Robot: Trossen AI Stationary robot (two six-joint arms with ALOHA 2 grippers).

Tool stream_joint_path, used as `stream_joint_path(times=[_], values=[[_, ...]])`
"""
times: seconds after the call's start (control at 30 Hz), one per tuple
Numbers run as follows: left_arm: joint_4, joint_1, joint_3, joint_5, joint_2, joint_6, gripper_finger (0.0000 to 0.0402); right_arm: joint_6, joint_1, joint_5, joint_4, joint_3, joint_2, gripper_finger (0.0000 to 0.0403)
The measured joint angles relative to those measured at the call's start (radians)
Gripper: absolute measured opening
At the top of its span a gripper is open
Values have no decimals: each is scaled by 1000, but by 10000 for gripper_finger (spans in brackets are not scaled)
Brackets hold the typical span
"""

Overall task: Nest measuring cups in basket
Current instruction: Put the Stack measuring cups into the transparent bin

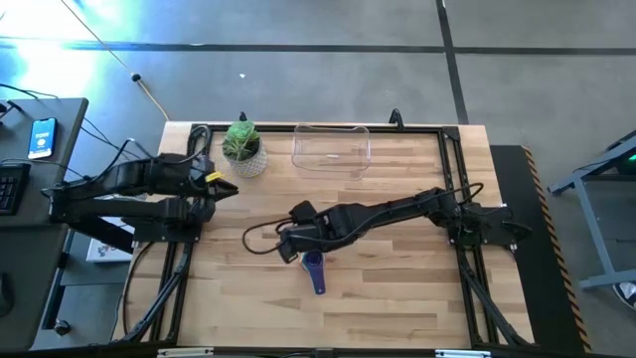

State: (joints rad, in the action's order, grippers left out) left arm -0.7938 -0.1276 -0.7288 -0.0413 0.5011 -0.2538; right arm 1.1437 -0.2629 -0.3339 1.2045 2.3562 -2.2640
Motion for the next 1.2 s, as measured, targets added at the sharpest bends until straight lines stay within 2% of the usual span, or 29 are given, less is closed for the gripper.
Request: stream_joint_path(times=[0.33, 0.67, 1.0, 1.2], values=[[259, 0, 231, 0, -295, 13, 44, -1, 40, 12, 2, 0, 13, 62], [446, 0, 445, -4, -498, 106, 44, 5, 40, 31, 2, 0, 13, 62], [774, -1, 641, -40, -496, 46, 44, 37, 41, 62, -2, 0, 13, 62], [823, -1, 718, -89, -495, 48, 44, 53, 41, 85, -4, 0, 13, 62]])
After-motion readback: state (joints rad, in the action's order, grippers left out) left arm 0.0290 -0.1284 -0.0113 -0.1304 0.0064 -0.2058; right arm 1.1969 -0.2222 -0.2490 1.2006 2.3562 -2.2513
